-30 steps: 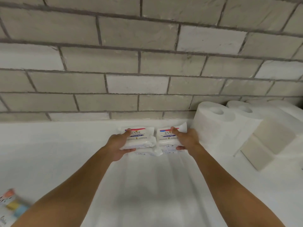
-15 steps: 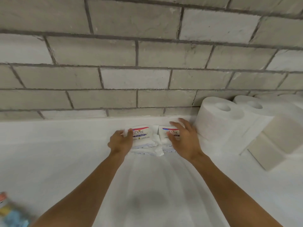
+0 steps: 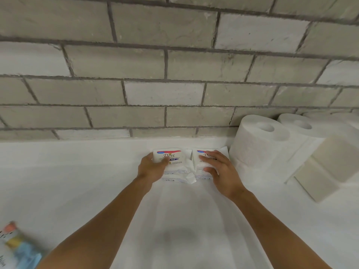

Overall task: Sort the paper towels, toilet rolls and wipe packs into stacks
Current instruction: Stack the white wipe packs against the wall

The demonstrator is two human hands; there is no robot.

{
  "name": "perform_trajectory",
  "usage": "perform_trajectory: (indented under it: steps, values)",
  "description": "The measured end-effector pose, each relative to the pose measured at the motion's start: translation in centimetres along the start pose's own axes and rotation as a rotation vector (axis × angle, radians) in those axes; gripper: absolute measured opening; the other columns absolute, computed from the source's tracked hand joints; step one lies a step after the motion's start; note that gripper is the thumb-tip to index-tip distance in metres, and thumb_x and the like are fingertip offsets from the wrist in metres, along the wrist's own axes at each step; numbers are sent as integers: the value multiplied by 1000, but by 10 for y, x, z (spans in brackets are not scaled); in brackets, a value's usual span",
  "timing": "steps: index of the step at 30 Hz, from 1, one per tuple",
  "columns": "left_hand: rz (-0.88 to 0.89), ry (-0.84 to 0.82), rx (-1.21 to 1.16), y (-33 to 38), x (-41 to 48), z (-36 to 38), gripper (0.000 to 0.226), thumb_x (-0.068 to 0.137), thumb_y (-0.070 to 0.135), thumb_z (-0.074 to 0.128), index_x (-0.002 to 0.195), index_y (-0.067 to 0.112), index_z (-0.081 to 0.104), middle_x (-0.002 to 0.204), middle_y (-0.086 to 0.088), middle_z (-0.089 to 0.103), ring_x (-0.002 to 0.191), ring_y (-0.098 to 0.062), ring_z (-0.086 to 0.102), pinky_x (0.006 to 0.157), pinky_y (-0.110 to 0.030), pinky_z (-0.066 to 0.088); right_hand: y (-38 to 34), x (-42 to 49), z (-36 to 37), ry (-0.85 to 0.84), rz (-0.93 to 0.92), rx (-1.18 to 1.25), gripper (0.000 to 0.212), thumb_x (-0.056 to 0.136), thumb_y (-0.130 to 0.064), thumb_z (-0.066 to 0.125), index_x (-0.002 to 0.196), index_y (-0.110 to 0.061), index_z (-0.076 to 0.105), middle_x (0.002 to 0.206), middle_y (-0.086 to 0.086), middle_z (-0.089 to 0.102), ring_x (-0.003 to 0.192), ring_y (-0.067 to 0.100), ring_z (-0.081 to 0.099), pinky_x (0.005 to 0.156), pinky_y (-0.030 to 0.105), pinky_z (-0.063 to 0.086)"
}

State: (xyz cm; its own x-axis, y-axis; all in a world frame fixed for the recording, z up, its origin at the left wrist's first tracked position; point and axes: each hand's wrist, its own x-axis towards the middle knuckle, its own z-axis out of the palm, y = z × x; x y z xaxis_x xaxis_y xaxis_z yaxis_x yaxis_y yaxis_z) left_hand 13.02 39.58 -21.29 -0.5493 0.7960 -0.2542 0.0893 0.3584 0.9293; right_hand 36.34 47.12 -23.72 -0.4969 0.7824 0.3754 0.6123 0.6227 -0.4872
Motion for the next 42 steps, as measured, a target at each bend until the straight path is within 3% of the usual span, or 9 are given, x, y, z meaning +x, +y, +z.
perform_trajectory:
  steps: [4,7,10,18,25,28,33,39,42]
  values:
    - [-33,3,2,4,-2,-3,44,84,41,71,121,19,62,114,-3,68,97,-22,65,69,-30,53,-13,-2,-11,-57,10,-54,46,92,-26,64,137,-24,55,141,-3,52,135,20,41,114,43,33]
    - [-83,23,-3,10,-10,-10,68,86,43,68,143,16,43,135,-6,56,112,-26,59,87,-37,54,-33,-4,-23,-67,42,-60,52,92,-40,61,140,-25,50,145,-3,48,138,19,37,117,36,27]
    - [-85,42,-3,19,-22,-22,66,91,39,63,147,16,36,143,-8,48,122,-28,52,100,-43,48,-56,-7,-32,-31,68,-5,45,95,-41,55,137,-25,54,144,-5,49,136,16,40,115,37,32]
    - [20,-7,-160,48,-92,-76,37,91,30,64,124,20,53,98,3,63,91,-21,61,91,-40,51,-149,-31,-48,42,14,303,28,94,-24,61,123,-25,61,117,-16,60,106,-7,51,92,2,33]
    - [142,-27,-66,31,-173,-165,8,92,24,60,94,27,67,103,4,72,90,-15,64,82,-30,50,-241,-74,-49,-37,29,543,22,93,-23,62,111,-35,64,105,-15,69,98,6,65,86,14,45]
    - [144,-18,9,6,-201,-213,14,94,14,55,97,19,68,104,-2,73,85,-16,59,71,-27,46,-279,-97,-45,-122,-1,585,24,92,-17,62,108,-35,65,99,-13,71,91,12,68,88,28,52]
    - [132,-52,200,-37,-240,-290,13,96,17,55,95,20,68,98,2,73,83,-11,65,66,-20,51,-335,-126,-17,-273,3,569,18,92,-26,63,108,-34,65,97,-11,71,86,13,69,78,27,56]
    - [-3,-282,469,-71,-279,-355,10,91,33,63,100,33,66,102,14,70,88,-10,68,74,-27,57,-396,-166,31,-632,57,560,31,91,-29,65,120,-36,55,106,-8,64,84,7,68,70,27,60]
    - [-25,-409,606,-85,-292,-367,18,87,42,65,104,39,61,98,17,69,89,-5,64,80,-24,51,-413,-184,44,-798,20,423,56,84,-40,71,132,-39,42,106,-14,61,84,7,66,77,29,59]
